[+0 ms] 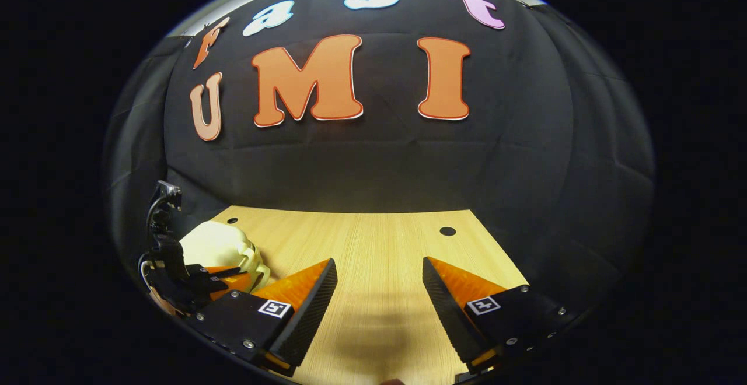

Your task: First open the suitcase, pack the skin care products into it, and then close the suitcase.

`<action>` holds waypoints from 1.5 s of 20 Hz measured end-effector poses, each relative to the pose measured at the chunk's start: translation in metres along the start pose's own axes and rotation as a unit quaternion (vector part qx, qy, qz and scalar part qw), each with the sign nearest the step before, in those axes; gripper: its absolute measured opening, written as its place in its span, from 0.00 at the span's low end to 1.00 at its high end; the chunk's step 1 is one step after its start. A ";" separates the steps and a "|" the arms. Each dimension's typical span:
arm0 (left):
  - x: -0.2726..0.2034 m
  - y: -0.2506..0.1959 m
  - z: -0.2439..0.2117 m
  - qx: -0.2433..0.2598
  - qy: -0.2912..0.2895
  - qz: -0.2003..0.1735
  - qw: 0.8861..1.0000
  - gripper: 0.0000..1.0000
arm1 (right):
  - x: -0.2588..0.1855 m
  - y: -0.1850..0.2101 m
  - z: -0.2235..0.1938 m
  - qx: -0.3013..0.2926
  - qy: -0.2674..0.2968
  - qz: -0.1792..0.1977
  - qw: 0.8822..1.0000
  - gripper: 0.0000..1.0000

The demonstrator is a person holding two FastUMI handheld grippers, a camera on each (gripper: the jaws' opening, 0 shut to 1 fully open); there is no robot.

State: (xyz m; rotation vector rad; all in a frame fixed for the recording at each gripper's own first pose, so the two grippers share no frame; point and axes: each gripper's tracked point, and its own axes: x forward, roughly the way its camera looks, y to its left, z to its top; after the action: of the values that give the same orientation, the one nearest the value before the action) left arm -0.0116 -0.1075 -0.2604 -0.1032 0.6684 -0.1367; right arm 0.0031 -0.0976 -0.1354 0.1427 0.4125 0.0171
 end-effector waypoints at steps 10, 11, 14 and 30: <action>-0.040 -0.033 0.102 0.012 -0.103 -0.002 0.995 0.86 | -0.001 -0.009 0.040 -0.011 -0.064 -0.013 0.998 0.94; -0.052 -0.038 0.121 0.013 -0.125 -0.002 0.992 0.90 | -0.003 -0.010 0.048 -0.014 -0.075 -0.015 0.997 0.94; -0.074 -0.053 0.171 0.015 -0.166 0.001 0.986 0.95 | -0.007 -0.006 0.073 -0.021 -0.106 -0.016 0.994 0.94; -0.146 -0.055 0.234 0.042 -0.293 0.059 0.953 1.00 | -0.014 0.022 0.115 -0.051 -0.181 0.017 0.982 0.94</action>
State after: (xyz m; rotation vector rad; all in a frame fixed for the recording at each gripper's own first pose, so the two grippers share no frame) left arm 0.0160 -0.1261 0.0187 -0.0191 0.0735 -0.0147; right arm 0.0365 -0.0921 -0.0222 0.0492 0.0445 0.0449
